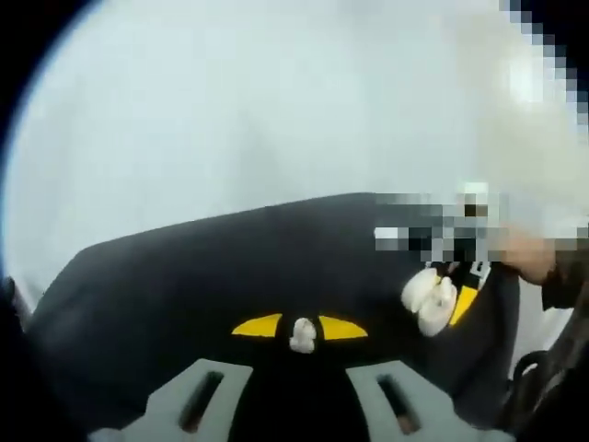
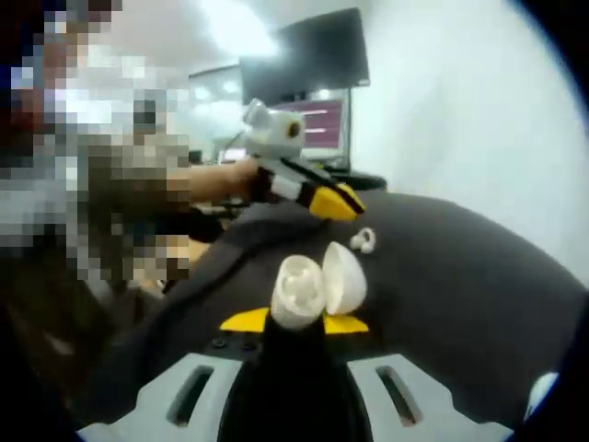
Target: Pick up three earphones and place each one into its charging case using tactile feedback, ensure that each earphone is properly inserted and securely positioned inside the case.
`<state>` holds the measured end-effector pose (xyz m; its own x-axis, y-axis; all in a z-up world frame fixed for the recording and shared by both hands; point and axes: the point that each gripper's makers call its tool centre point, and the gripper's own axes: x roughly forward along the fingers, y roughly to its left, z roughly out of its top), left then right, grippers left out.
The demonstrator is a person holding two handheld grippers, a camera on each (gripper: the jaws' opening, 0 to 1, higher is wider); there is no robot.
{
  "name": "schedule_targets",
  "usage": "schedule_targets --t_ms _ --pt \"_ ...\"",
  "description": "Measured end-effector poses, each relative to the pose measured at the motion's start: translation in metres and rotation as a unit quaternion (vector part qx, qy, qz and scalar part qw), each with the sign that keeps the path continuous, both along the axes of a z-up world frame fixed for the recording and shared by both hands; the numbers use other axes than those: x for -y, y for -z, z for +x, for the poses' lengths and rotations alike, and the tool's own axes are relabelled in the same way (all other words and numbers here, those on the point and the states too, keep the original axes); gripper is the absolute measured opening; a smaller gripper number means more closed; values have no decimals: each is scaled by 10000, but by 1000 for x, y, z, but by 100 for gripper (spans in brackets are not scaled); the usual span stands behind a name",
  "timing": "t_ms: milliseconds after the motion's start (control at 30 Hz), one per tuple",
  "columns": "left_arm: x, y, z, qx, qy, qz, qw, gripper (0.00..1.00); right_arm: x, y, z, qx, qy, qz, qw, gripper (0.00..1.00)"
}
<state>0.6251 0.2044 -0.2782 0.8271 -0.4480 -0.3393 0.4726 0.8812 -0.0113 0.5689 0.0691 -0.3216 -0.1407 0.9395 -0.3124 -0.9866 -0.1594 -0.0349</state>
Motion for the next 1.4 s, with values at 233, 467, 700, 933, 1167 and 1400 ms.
schedule_targets --t_ms 233,467,700,933,1167,1400 --pt "-8 -18 9 437 1053 745 9907 10 0 0 0 -9 -1 2 10000 21" --pt "15 -26 13 -660 1685 413 9826 15 0 0 -1 -53 -14 7 10000 21" --pt "27 21 15 -1499 1238 810 9776 11 1 0 -2 -56 -28 9 10000 21" --pt "35 24 7 -1805 1003 565 9768 10 2 0 -2 -56 -43 5 10000 21" --pt "31 27 9 -2040 935 750 9716 12 1 0 -3 -21 -31 5 10000 21" --pt "19 32 7 -2521 -129 978 9627 3 1 0 -2 -11 -28 8 10000 21"
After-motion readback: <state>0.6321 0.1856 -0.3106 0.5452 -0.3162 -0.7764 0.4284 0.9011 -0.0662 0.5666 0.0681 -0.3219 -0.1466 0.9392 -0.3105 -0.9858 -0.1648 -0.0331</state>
